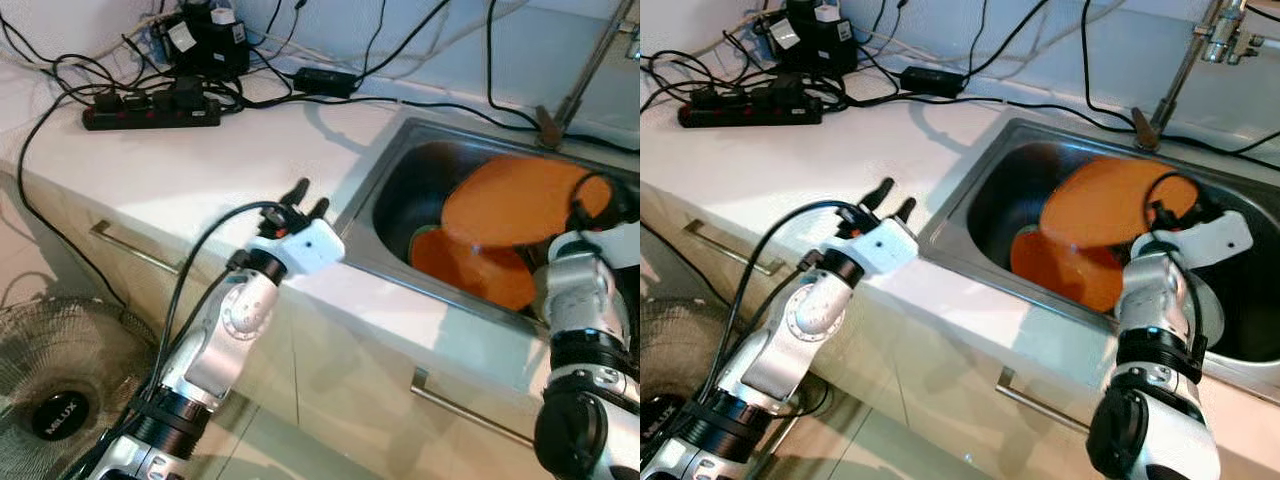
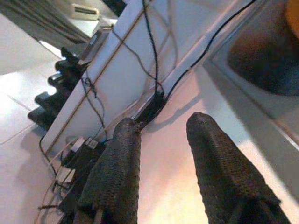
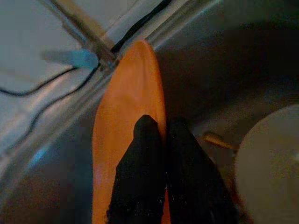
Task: Kitchen organization
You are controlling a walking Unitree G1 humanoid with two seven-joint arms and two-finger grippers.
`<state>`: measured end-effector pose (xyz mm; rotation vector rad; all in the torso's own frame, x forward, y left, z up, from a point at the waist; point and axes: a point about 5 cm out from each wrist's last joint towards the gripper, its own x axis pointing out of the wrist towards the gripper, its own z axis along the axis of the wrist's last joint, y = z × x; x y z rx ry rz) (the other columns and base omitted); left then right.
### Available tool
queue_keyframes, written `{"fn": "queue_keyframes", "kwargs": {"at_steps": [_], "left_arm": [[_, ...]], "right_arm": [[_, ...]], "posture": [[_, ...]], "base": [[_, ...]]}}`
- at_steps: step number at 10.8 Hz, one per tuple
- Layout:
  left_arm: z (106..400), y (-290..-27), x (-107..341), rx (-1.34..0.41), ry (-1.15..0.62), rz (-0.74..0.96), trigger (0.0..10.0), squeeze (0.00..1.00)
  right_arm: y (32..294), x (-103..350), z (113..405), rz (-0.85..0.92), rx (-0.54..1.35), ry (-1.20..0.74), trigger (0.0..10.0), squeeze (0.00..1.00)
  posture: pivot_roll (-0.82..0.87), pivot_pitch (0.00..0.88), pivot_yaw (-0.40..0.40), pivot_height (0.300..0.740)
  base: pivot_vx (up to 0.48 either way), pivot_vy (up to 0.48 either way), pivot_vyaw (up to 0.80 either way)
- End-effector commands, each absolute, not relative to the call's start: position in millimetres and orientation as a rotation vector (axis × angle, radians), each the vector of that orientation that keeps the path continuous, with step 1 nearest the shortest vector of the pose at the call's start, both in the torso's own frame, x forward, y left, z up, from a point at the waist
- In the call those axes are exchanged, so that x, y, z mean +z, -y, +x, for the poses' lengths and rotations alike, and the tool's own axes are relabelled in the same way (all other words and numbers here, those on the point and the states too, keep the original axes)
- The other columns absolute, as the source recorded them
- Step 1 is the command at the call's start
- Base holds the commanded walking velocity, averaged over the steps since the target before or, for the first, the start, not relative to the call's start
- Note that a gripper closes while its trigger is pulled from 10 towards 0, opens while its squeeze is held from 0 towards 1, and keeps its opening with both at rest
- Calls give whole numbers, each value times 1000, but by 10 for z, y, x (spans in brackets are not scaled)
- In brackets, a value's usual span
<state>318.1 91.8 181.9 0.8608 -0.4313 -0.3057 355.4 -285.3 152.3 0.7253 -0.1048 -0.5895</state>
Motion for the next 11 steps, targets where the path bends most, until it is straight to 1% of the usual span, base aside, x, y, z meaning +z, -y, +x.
{"fn": "queue_keyframes", "kwargs": {"at_steps": [1,2,6,7,9,10,11], "left_arm": [[3183,-950,1820,-290,430,836,10000,0],[3182,-951,1824,-286,431,825,10000,0],[3185,-953,1813,-288,419,815,10000,0],[3187,-954,1807,-289,415,815,10000,0],[3187,-951,1804,-293,413,818,10000,0],[3185,-951,1804,-292,413,819,10000,0],[3186,-952,1803,-292,412,820,10000,0]], "right_arm": [[2881,1568,3547,625,-568,139,10000,0],[2870,1539,3546,588,-561,128,10000,0],[2778,1435,3579,573,-525,72,10000,0],[2724,1347,3580,565,-516,20,10000,0],[2647,1240,3566,596,-518,-15,10000,0],[2593,1197,3562,602,-511,-29,10000,431],[2576,1186,3564,604,-509,-34,10000,992]], "posture": [[138,76,-8,740],[138,76,-8,740],[139,76,-9,740],[139,76,-10,740],[140,74,-10,740],[140,74,-10,740],[140,75,-10,740]], "base": [[0,0,0],[0,0,0],[0,0,0],[0,0,0],[0,0,0],[0,0,0],[0,0,0]]}}
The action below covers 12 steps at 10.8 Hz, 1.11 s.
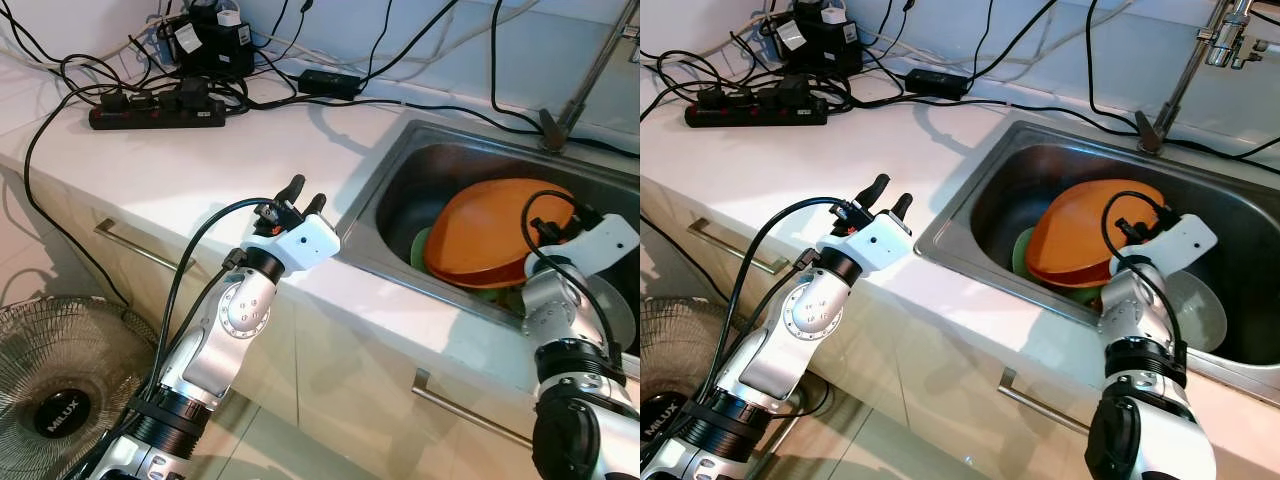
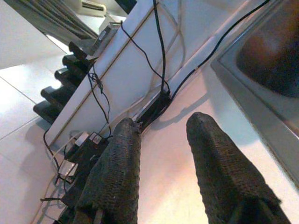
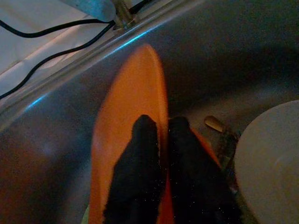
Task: Kitchen organization
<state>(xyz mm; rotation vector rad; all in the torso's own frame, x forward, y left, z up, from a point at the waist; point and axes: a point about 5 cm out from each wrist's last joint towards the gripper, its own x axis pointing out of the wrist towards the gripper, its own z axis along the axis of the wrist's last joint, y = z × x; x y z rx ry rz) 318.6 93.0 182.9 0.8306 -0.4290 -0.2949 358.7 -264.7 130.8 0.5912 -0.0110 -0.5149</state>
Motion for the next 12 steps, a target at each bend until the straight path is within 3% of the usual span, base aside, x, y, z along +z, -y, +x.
{"fn": "queue_keyframes", "kwargs": {"at_steps": [1,2,6,8,12], "left_arm": [[3191,-955,1802,-290,409,821,10000,0],[3188,-960,1793,-290,404,822,10000,0],[3191,-960,1789,-292,401,821,10000,0],[3202,-980,1798,-267,402,764,10000,0],[3280,-1178,1951,-72,428,431,10000,0]], "right_arm": [[2559,1184,3570,599,-501,-37,10000,953],[2544,1175,3572,597,-501,-44,10000,0],[2525,1181,3572,590,-493,-37,10000,0],[2387,1463,3624,370,-382,108,10000,0],[1750,1986,3473,-22,-86,447,10000,0]], "posture": [[141,76,-10,740],[142,77,-11,740],[141,78,-11,740],[137,78,-9,740],[124,77,-11,740]], "base": [[0,0,0],[0,0,0],[0,0,0],[0,0,0],[0,0,0]]}}
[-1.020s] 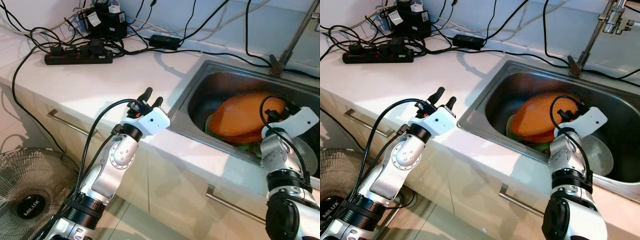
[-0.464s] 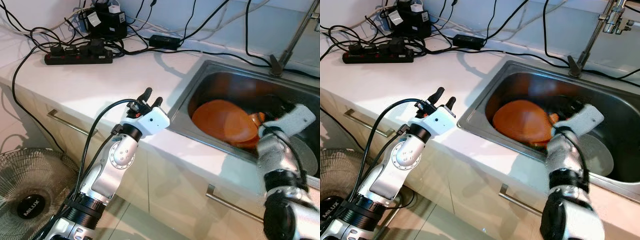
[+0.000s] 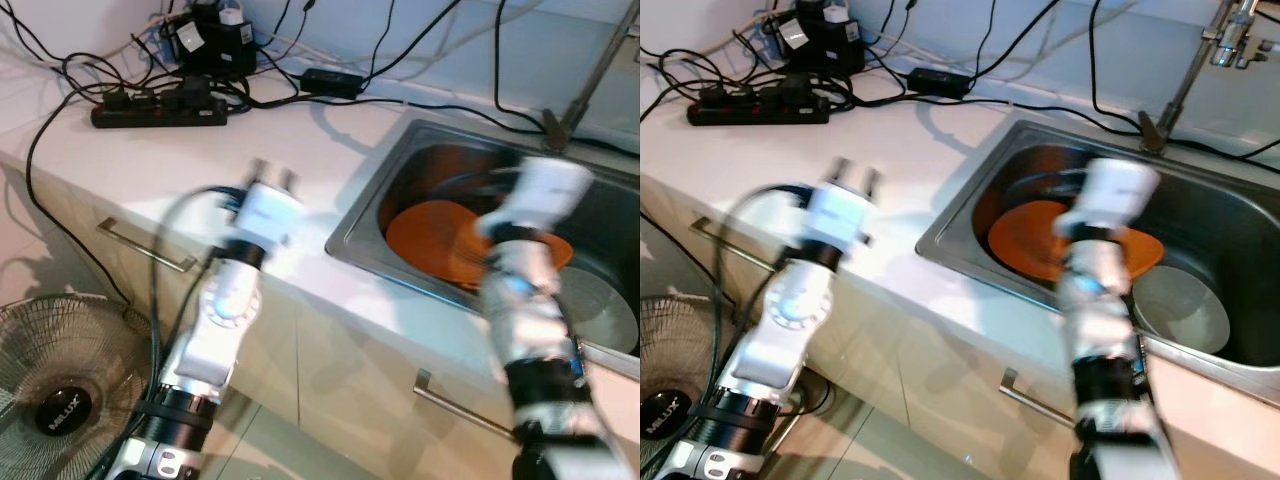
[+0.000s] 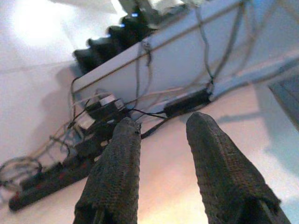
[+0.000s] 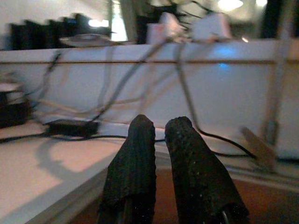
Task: Kitchen organization
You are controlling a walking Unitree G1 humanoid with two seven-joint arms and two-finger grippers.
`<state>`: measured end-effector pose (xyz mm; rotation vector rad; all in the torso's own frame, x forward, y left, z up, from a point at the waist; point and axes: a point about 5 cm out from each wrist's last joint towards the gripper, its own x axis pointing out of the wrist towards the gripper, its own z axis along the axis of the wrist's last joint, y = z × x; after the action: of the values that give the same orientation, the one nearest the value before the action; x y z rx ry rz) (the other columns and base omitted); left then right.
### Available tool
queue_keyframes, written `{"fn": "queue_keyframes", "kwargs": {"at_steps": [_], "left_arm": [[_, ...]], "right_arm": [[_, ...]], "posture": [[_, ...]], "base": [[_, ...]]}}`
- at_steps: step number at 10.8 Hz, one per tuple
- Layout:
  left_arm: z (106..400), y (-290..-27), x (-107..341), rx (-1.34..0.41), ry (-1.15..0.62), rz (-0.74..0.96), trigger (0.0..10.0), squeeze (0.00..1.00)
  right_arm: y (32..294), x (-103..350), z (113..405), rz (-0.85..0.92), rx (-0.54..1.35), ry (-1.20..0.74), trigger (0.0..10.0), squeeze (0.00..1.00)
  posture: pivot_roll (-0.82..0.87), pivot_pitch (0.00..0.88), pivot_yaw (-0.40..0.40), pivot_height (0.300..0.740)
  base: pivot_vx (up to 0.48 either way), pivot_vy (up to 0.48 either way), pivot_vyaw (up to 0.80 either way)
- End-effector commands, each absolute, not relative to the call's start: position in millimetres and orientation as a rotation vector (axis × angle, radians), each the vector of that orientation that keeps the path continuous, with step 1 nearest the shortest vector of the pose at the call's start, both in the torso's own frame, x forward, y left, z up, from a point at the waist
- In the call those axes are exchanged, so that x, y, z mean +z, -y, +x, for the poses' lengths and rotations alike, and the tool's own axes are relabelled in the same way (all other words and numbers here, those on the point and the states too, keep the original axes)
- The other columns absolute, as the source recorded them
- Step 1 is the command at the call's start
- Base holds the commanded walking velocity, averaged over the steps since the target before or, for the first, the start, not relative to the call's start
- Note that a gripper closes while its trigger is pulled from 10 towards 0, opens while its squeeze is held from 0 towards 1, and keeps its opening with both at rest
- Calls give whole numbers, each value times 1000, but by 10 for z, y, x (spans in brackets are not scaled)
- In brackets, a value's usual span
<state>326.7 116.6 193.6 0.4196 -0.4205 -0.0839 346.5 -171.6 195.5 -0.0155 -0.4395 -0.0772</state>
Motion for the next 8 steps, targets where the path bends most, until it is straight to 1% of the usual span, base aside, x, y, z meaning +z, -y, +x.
{"fn": "queue_keyframes", "kwargs": {"at_steps": [1,4,6,8], "left_arm": [[3286,-1203,1956,-57,425,367,10000,0],[3230,-1196,1841,-73,410,336,10000,0],[3214,-1166,1840,-85,427,327,10000,0],[3202,-1138,1835,-97,436,322,10000,0]], "right_arm": [[1674,1901,3424,-38,-62,432,10000,0],[1514,1741,3334,-5,-42,381,10000,0],[1488,1720,3326,-5,-37,369,10000,0],[1490,1729,3332,0,-40,366,10000,0]], "posture": [[121,78,-13,740],[114,76,-15,740],[112,70,-16,740],[106,56,-19,740]], "base": [[0,0,0],[0,0,0],[0,0,0],[0,-326,0]]}}
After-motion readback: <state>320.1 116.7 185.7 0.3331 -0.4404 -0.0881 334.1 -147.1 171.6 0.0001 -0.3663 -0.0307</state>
